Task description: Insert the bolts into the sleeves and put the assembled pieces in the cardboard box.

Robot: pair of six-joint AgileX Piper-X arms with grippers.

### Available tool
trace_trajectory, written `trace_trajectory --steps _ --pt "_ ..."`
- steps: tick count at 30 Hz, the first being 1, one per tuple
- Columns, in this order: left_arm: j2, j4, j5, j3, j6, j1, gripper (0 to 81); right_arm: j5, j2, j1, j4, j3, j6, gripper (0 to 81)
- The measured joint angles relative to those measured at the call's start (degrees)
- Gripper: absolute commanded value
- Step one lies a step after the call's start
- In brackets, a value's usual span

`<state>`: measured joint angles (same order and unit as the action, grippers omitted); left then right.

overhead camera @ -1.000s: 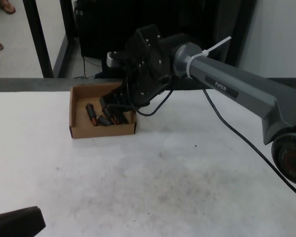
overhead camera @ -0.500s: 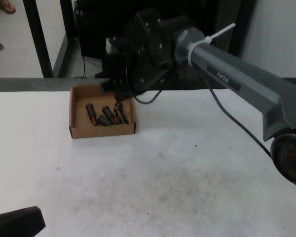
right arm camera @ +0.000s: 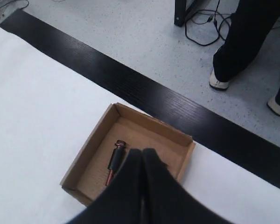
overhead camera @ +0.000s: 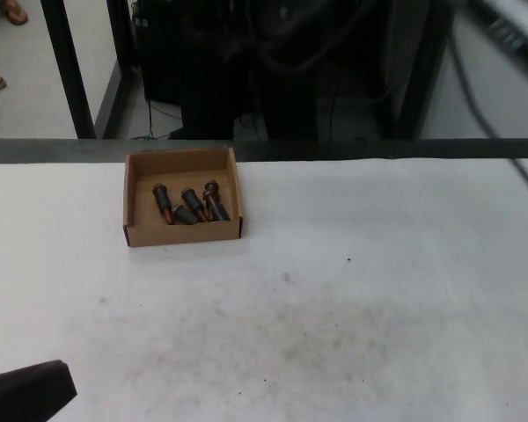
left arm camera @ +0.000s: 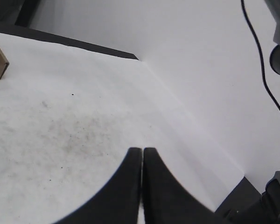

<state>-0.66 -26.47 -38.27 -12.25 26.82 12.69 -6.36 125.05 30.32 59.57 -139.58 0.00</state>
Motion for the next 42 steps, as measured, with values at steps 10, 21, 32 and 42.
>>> trace_trajectory --steps 10,21,32,42 --pt "0.0 4.7 0.0 0.0 0.2 0.0 0.8 1.3 -12.1 -0.3 1.0 14.2 -2.6 0.2" --pt "0.0 5.1 1.0 0.0 0.1 0.0 0.8 1.6 -44.2 -0.3 -25.7 63.3 -1.3 0.2" --pt "0.0 5.1 6.8 0.0 -4.7 0.0 0.8 12.9 -83.4 -0.5 -43.3 102.3 5.3 0.2" --pt "0.0 5.1 13.1 0.6 -10.6 0.0 0.8 18.2 -115.4 -0.5 -25.7 118.8 13.0 0.2"
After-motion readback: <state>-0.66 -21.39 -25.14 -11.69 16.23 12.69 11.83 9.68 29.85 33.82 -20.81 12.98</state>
